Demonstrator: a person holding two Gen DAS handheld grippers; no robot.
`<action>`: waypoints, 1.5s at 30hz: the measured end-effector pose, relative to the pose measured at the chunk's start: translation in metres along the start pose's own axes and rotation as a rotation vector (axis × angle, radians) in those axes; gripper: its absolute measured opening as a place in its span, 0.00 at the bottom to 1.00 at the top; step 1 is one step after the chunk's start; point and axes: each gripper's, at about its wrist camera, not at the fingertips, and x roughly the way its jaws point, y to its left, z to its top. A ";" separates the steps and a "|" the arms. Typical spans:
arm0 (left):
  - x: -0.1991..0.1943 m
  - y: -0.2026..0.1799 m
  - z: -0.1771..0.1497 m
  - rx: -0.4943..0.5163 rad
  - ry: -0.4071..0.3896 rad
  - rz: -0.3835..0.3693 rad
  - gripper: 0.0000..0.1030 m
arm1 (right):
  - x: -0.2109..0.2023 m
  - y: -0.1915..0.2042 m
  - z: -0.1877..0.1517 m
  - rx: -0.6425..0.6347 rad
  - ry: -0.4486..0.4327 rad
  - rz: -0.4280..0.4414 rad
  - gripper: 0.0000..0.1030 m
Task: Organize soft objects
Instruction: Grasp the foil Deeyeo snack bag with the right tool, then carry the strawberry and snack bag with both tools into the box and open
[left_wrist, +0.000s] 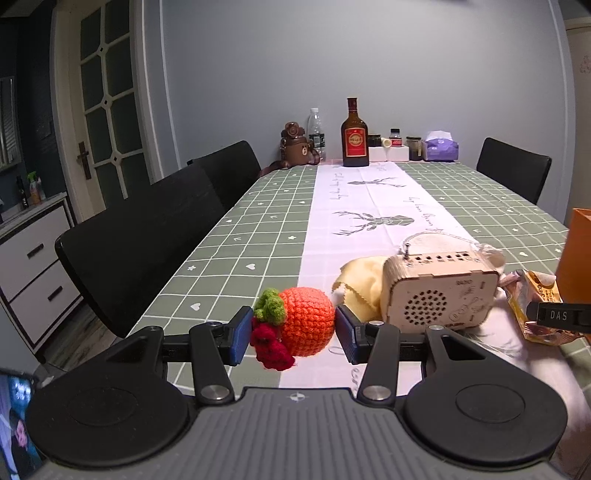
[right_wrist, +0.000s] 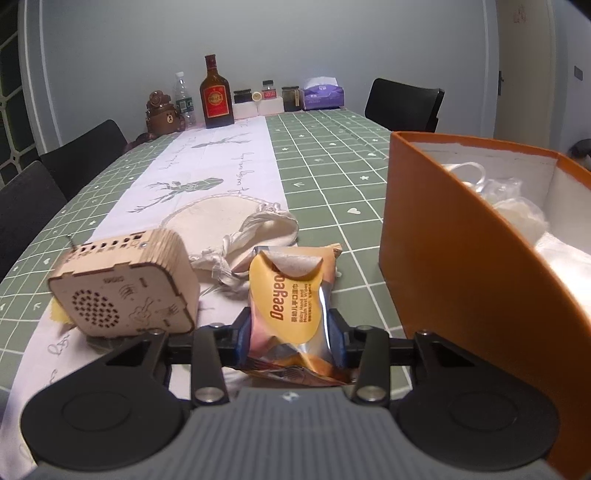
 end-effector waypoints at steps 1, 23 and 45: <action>-0.003 0.000 -0.001 0.000 -0.002 -0.005 0.54 | -0.007 0.000 -0.002 -0.006 -0.011 0.002 0.40; -0.073 -0.042 0.004 0.055 -0.071 -0.234 0.54 | -0.163 -0.020 -0.003 -0.105 -0.216 0.198 0.40; -0.088 -0.180 0.074 0.222 -0.067 -0.653 0.54 | -0.201 -0.130 0.050 -0.232 -0.179 0.059 0.41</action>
